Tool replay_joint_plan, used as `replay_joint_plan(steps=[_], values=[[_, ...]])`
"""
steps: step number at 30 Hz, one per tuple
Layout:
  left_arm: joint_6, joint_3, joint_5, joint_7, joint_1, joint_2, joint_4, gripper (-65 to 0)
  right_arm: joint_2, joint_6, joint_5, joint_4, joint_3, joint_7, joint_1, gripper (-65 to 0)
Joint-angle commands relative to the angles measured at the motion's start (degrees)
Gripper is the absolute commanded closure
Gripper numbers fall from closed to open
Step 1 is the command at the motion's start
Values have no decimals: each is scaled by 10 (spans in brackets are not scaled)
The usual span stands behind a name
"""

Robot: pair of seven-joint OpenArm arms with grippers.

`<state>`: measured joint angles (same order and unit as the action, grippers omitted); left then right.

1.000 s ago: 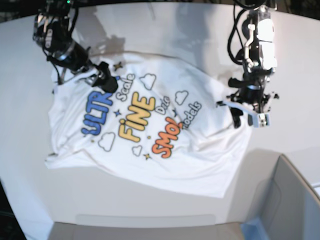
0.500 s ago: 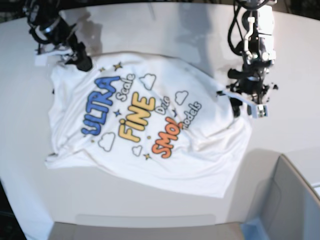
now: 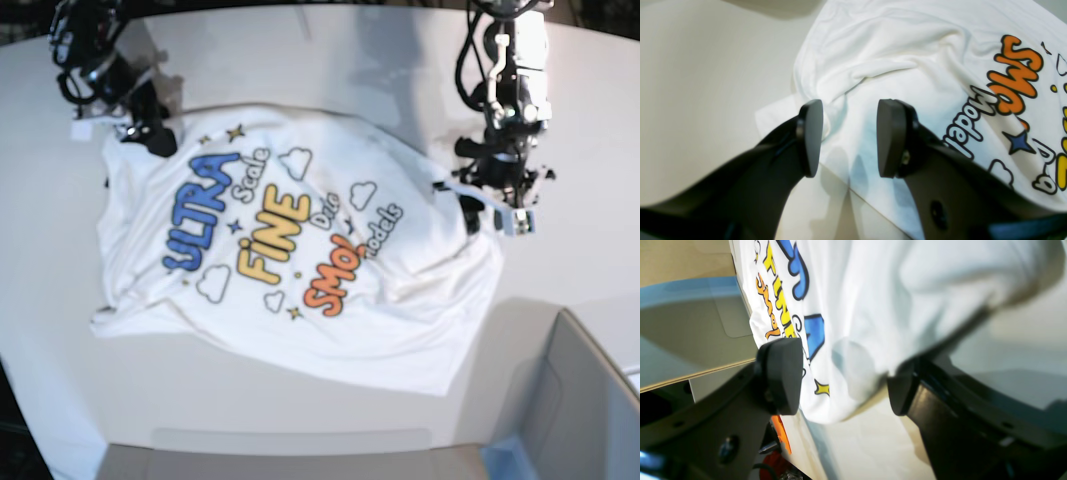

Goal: Layout the t-shirt on the table in an organized manner, then fold the t-shirt properly
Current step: 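Drag the pinched shoulder edge with the right gripper across the shirt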

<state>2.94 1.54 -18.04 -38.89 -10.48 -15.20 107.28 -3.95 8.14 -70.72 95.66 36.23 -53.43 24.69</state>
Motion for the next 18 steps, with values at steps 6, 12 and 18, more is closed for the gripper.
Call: replay_joint_plan(steps=[6, 12, 18], values=[[-1, -1, 1, 14, 5, -1, 11, -252, -45, 10, 25, 2, -64, 4, -30, -335], [-1, -5, 1, 14, 5, -1, 11, -252, -53, 12, 25, 2, -87, 4, -57, -56], [-1, -5, 1, 14, 5, -1, 11, -252, -54, 12, 25, 4, -92, 4, -71, -7]])
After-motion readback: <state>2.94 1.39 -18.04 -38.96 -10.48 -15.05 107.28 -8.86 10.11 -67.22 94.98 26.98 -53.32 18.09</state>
